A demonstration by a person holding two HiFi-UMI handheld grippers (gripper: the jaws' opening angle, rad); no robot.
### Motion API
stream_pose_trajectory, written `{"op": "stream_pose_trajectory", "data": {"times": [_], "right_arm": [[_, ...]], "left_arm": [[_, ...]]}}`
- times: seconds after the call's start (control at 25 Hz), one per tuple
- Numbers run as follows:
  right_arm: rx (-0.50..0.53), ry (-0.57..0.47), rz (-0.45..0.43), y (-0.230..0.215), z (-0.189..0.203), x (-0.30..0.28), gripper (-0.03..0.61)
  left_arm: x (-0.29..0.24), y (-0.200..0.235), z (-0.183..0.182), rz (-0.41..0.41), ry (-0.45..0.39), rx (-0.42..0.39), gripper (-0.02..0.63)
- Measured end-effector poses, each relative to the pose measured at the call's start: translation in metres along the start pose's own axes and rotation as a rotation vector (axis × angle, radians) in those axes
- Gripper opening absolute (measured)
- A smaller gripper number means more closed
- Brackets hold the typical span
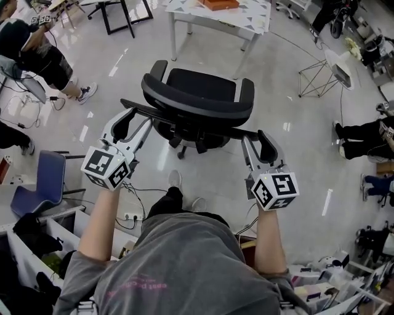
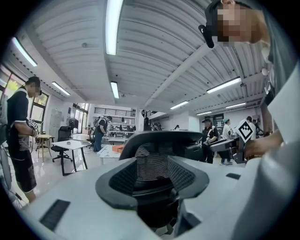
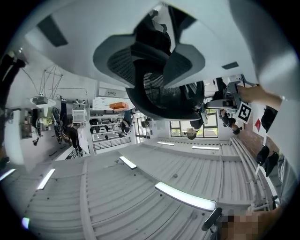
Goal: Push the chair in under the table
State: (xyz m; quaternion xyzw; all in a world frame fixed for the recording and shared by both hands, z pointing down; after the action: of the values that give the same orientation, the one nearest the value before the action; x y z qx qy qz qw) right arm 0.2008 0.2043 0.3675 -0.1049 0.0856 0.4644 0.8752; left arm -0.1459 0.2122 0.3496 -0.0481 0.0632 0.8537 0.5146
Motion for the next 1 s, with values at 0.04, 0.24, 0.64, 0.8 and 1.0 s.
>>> {"op": "stream_pose_trajectory", "data": {"times": [0.04,0.24,0.64,0.8,1.0], "right_arm": [[0.006,0.007,0.011,-0.001,0.0,-0.008,0.175],[0.034,0.05,0.069,-0.009,-0.001,-0.04,0.196],[0.078,0.108,0.092,-0.028,-0.002,-0.087,0.233],[0.073,0.108,0.074,-0.028,-0.003,-0.1,0.235],[0.075,0.108,0.061,-0.038,-0.004,-0.118,0.235]], "left_arm": [[-0.005,0.008,0.001,0.005,0.008,-0.007,0.202],[-0.035,0.041,0.007,0.037,0.049,-0.039,0.21],[-0.084,0.068,0.011,0.078,0.106,-0.148,0.253],[-0.098,0.073,0.013,0.091,0.134,-0.129,0.255],[-0.121,0.086,0.014,0.1,0.143,-0.092,0.25]]}}
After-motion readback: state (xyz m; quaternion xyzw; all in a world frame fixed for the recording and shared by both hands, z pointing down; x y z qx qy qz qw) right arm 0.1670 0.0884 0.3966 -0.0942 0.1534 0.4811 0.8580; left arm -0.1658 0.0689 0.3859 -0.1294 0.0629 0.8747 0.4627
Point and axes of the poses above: the fingertips, and each gripper's own axes: x backward along the fingers, y to its left, z out of its underside, the point moved 6 cm from there along x, backward along the fingers, and after that the axes turned 1 degree about -z, right-handed, at the moved point
